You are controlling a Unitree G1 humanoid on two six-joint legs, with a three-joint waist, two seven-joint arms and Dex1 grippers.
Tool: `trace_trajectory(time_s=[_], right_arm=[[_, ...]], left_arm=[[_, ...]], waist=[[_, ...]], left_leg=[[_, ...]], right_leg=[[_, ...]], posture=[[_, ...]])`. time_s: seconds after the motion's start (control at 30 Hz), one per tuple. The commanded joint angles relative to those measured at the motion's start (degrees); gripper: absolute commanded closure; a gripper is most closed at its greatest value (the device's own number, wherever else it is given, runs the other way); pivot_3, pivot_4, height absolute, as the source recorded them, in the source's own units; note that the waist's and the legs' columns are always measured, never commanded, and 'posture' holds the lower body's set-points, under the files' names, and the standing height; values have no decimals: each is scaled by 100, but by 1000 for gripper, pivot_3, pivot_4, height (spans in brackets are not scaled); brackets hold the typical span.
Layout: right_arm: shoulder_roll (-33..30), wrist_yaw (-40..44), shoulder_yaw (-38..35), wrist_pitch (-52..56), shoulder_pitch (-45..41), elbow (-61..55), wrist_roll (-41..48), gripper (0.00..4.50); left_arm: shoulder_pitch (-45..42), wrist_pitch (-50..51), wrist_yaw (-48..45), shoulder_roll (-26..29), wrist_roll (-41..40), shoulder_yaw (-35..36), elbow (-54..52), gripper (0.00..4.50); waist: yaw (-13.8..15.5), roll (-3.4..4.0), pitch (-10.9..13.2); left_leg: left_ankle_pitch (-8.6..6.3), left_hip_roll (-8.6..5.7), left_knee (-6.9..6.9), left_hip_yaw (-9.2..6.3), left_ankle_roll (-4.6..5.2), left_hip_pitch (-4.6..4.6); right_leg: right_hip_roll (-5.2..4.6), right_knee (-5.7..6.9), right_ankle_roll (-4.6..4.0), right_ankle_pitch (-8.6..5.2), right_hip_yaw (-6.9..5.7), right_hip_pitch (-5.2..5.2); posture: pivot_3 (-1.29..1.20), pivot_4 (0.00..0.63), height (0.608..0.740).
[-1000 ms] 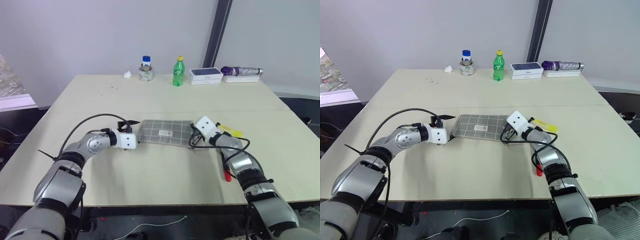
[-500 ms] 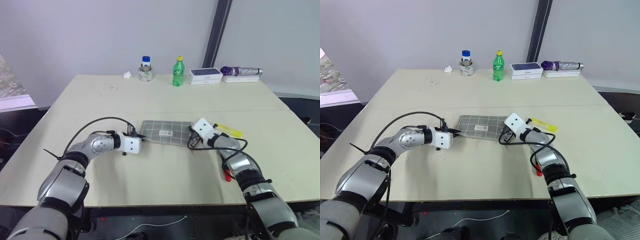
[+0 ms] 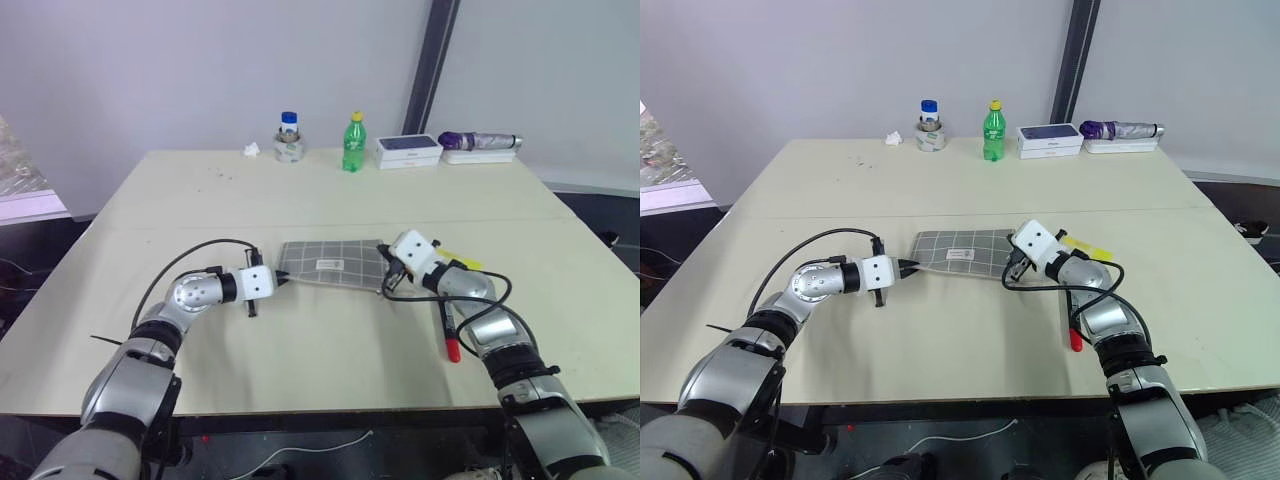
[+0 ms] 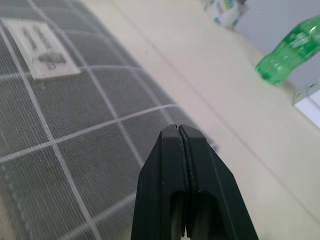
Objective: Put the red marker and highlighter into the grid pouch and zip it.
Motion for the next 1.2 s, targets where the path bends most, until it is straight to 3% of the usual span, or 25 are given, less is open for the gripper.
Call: trace_trajectory(time_s=[0.03, 0.07, 0.3, 0.33, 0.5, 0.67, 0.9, 1.0, 1.2], right_arm=[[-127, 273, -367, 651, 231, -1141, 604, 3944], [-135, 347, -420, 861, 341, -1408, 756, 3645], [-450, 837, -317, 2101, 1609, -3260, 1320, 207], [-498, 861, -280, 2114, 1763, -3350, 1286, 40], [-470, 743, 37, 1833, 1858, -3121, 892, 40], [-271, 339, 218, 1615, 1462, -2432, 474, 40], [168, 143, 74, 2396, 1249, -1931, 693, 40], [253, 109, 183, 2523, 1289, -1963, 629, 897], [333, 151, 336, 2868, 1431, -2345, 640, 4094]], left_arm=[[682, 557, -219, 325, -172, 59, -1123, 4500], [912, 842, -172, 415, -151, 83, -1589, 4500], [2756, 3591, 329, 467, -212, 586, -5354, 4500], [2921, 3930, 445, 383, -197, 624, -5719, 4500], [3385, 5089, 729, -38, -187, 517, -6885, 4500], [3441, 5485, 763, -19, -45, 421, -7296, 4500], [3389, 5581, 842, 40, -18, 424, -7334, 4500], [3407, 5560, 917, 24, 8, 413, -7299, 4500], [3403, 5541, 1002, 24, 21, 404, -7266, 4500]], waist=[[-17, 0, 0], [-18, 0, 0], [39, 2, 0], [57, 2, 0], [61, 0, 1], [48, 0, 1], [59, -1, 1], [52, -1, 1], [62, -1, 1]], left_leg=[[0, 4, -1, 0, -1, 1], [1, 6, -1, 0, -2, 1], [-14, 24, -2, 1, 22, 0], [-15, 23, 2, -1, 23, 0], [-16, 19, 10, -9, 26, 1], [-15, 11, 4, -10, 24, 1], [-15, 13, 3, -10, 24, 1], [-15, 13, 2, -10, 24, 1], [-15, 13, 3, -10, 24, 1]], right_leg=[[2, 1, 0, 0, 1, 0], [3, 1, -1, 0, 1, 0], [1, -3, -2, -1, 7, 2], [0, -3, -2, -1, 7, 5], [0, 4, -3, 0, 5, 8], [3, 4, -3, 0, 5, 4], [1, 0, -3, 0, 4, 6], [2, 0, -3, 0, 4, 6], [1, 0, -3, 0, 4, 6]], posture=[[0, 150, 740], [0, 150, 740], [0, 150, 740], [0, 150, 740], [0, 150, 740], [0, 150, 740], [0, 150, 740], [0, 150, 740], [0, 150, 740]])
